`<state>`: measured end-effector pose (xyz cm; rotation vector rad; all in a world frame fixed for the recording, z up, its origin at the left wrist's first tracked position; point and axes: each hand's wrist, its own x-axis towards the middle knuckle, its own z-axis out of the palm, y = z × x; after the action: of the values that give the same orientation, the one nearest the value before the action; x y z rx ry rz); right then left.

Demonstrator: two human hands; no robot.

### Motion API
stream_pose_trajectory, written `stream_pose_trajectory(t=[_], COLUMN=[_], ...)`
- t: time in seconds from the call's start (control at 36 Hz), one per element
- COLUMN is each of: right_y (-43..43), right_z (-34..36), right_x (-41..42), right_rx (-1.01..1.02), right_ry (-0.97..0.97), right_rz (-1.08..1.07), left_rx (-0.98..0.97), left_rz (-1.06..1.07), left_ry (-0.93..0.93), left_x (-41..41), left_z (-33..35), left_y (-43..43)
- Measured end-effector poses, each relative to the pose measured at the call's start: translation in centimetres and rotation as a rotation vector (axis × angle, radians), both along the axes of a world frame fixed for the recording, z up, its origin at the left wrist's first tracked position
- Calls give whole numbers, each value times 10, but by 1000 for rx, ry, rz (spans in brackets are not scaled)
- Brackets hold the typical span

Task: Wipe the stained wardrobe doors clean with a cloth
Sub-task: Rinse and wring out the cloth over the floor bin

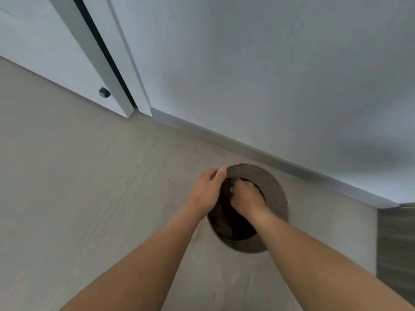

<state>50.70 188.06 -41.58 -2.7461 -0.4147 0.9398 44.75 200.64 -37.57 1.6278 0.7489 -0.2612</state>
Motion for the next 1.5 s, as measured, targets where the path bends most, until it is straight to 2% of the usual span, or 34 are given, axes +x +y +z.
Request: stream_pose_trajectory(t=[0.06, 0.14, 0.28, 0.42, 0.5, 0.64, 0.72, 0.83, 0.94, 1.03, 1.14, 1.22, 1.28, 1.36, 1.44, 1.5], right_y=[12, 21, 16, 15, 17, 22, 22, 23, 20, 21, 19, 19, 15, -3, -27, -41], right_z=[-17, -26, -23, -20, -21, -25, -21, -19, -19, -18, -13, -3, 10, 39, 68, 85], right_x=[5, 6, 4, 0, 0, -3, -3, -4, -4, -7, -8, -6, -2, 3, 7, 6], right_rx=[-76, -138, -172, -109, -145, -99, -124, -138, -164, -174, -154, -169, -111, 125, 376, 504], right_ry=[24, 82, -23, 143, 63, 189, 76, 222, 155, 273, 110, 242, 288, 265, 469, 619], right_rz=[137, 231, 188, 214, 215, 255, 217, 278, 223, 251, 163, 184, 185, -4, -214, -311], left_rx=[10, 15, 94, 110, 106, 111, 109, 57, 52, 59, 47, 39, 39, 78, 237, 386], left_rz=[20, 23, -35, -33, -27, 0, 10, 16, 21, 44, 41, 43, 52, 26, -24, -39], left_ry=[-92, -109, -108, -98, -103, -126, -133, -129, -129, -143, -146, -166, -167, -145, -121, -167], left_x=[2, -2, 4, 2, 2, 2, 2, 0, 0, -1, -2, -3, -2, 0, -2, -6], left_z=[-6, -10, -4, 1, -2, -5, -4, -3, -2, -2, -2, -6, -7, -4, 2, 3], left_y=[0, 0, 1, 1, 1, 0, 1, -1, -1, -1, -1, -1, 0, -1, -1, 0])
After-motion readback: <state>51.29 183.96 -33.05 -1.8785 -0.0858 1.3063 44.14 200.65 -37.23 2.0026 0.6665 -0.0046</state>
